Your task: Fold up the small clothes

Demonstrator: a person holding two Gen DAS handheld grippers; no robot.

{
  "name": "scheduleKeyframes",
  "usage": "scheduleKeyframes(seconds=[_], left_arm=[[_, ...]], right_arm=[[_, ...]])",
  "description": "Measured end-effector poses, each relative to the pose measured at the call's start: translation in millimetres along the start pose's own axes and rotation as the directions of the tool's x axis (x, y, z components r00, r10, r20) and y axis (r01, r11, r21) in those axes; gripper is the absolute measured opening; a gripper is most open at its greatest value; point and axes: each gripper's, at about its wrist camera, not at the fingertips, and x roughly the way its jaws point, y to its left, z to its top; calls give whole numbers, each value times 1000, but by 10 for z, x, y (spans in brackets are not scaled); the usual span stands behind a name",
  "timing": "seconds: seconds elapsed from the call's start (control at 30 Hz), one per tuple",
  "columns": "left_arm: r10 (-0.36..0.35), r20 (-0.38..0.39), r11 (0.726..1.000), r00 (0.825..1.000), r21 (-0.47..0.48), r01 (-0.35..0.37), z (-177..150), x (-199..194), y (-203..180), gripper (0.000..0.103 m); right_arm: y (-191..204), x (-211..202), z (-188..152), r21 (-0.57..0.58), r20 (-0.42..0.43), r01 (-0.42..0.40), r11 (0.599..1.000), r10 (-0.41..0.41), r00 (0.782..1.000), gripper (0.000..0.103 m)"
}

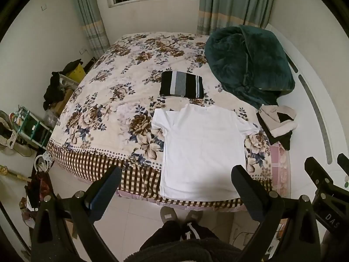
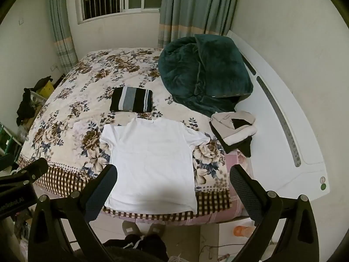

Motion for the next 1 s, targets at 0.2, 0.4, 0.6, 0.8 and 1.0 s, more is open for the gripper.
scheduleKeyframes(seconds=[0.2,0.4,0.6,0.8,1.0], left_arm=[[2,3,1000,1000,4,-2,-5,11,-33,103],[1,8,1000,1000,0,-1,-2,8,-35,103],[1,10,1000,1000,1,-1,62,-3,-10,103],[1,13,1000,1000,1,-1,56,-6,-10,103],[0,16,1000,1000,2,0,49,-9,-6,103]], right_arm=[[-1,-13,8,2,2,-2,1000,2,1000,103],[5,-43,39,5,5,-4,1000,4,1000,103],[4,-53,44,6,7,-5,1000,5,1000,103],[2,-62,49,6,8,-7,1000,7,1000,103],[-2,-68,52,8,8,-7,1000,7,1000,103]])
